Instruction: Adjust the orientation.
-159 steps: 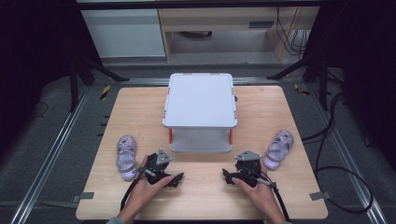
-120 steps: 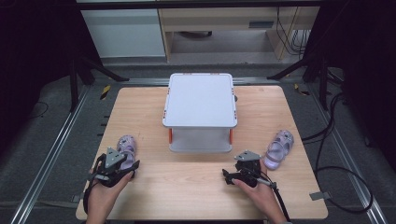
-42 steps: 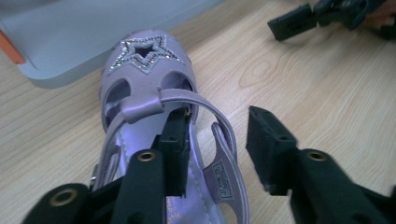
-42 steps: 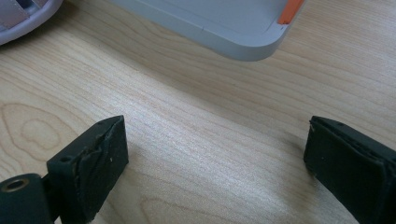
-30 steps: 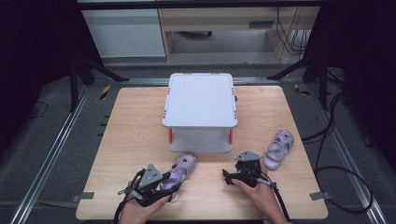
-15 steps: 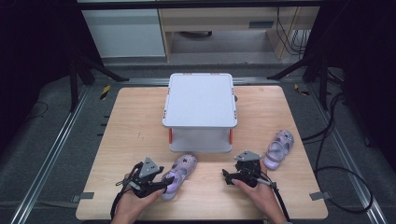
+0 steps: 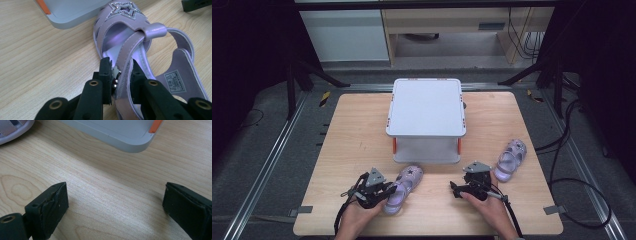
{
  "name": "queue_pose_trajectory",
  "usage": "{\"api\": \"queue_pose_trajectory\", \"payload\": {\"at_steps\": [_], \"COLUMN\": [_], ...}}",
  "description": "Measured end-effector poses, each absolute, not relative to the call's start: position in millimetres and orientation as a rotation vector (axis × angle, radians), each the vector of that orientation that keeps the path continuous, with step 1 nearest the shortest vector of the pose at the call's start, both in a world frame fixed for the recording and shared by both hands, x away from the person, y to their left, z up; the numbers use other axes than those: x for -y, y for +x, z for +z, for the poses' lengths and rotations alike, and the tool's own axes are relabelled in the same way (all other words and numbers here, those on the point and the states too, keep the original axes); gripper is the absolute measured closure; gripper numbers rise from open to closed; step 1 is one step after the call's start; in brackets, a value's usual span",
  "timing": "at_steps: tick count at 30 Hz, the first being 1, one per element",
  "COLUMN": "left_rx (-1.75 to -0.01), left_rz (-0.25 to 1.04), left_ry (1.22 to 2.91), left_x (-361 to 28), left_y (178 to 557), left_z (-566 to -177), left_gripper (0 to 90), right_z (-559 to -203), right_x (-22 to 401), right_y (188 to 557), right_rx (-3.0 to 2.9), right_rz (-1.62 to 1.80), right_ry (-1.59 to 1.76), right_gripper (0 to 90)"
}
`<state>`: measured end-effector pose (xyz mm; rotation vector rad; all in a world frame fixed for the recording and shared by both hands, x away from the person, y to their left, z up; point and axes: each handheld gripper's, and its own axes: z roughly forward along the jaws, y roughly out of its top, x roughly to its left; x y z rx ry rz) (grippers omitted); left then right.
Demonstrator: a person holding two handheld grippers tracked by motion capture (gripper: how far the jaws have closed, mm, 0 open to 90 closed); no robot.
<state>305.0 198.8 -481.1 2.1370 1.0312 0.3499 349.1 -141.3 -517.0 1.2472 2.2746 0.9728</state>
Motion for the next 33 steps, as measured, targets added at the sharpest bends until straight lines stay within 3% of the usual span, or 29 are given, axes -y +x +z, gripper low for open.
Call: {"api": "queue_pose_trajectory", "payload": {"at_steps": [6,14,15,16,17,24,33], "left_rx": [-1.031,-1.033,-1.032,-1.033,-1.038,-1.07,-1.12], "left_rz": [0.36,0.379,0.39,0.397,0.401,0.448,0.496], "left_ry": [2.101,2.069,2.068,2.066,2.061,2.02,1.977], "left_x": [-195.2,-182.8,-180.7,-178.8,-177.2,-168.8,-165.3], "left_y": [301.4,311.8,314.3,317.1,320.1,339.5,355.8], "left_z": [-469.5,-452.8,-451.4,-450.3,-449.2,-446.7,-450.7], "left_gripper": [77.3,77.3,77.3,77.3,77.4,77.7,77.7], "right_z": [-516.8,-489.5,-472.9,-472.9,-452.7,-394.1,-347.2], "right_x": [141.3,148.0,151.8,151.8,156.7,166.4,144.6], "right_y": [348.8,336.8,334.0,334.0,331.9,341.1,375.9], "right_rx": [-2.275,-2.227,-2.217,-2.217,-2.201,-2.18,-2.193], "right_rz": [0.977,1.096,1.116,1.116,1.174,1.254,1.264], "right_ry": [1.24,1.117,1.065,1.065,1.024,0.939,0.861], "right_gripper": [8.1,42.6,53.2,53.2,62.9,78.2,89.9]}}
